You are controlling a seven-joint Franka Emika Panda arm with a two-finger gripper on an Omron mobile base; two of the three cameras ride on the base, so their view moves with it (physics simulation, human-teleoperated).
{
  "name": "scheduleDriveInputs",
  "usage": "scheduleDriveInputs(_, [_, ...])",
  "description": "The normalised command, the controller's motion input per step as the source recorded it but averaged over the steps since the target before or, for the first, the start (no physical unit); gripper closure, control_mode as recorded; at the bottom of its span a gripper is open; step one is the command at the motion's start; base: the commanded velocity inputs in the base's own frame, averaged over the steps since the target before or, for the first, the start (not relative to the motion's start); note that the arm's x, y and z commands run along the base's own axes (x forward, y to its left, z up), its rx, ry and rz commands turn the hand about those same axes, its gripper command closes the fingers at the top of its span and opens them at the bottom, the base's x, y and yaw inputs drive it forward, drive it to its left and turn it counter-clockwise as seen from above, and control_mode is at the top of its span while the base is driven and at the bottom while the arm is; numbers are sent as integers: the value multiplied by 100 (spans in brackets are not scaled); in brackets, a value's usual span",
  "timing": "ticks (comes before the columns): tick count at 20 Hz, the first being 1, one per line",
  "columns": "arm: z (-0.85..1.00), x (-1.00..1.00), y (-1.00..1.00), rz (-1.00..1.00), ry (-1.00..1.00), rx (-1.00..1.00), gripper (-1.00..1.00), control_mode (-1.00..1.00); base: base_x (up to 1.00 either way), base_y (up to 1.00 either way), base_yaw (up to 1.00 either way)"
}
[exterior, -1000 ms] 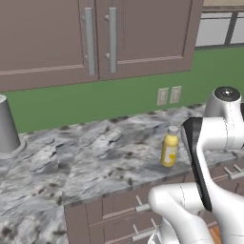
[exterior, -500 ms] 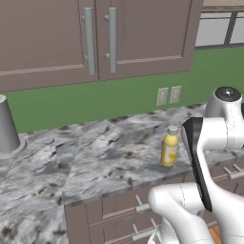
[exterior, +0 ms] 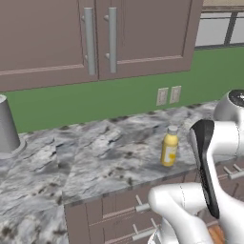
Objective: There is a wine glass and glass cup on the dining counter. Place the wine bottle next to the wine glass and the juice bottle next to the glass cup.
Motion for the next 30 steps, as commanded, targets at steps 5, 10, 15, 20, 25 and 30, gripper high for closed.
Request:
scheduleDriveInputs(5, [12,-20,-17,46,-14,9,-100,-100,0,0,0])
scheduleDriveInputs(10, [2,-7,-26,49,-3,7,-100,-100,0,0,0])
scheduleDriveInputs(15, [6,11,-13,20,12,4,-100,-100,0,0,0])
scheduleDriveInputs(20, [15,24,0,0,15,0,-100,-100,0,0,0])
scheduleDriveInputs(25, [5,40,8,-6,2,-2,-100,-100,0,0,0])
scheduleDriveInputs(30, [1,39,25,-10,0,-1,-100,-100,0,0,0])
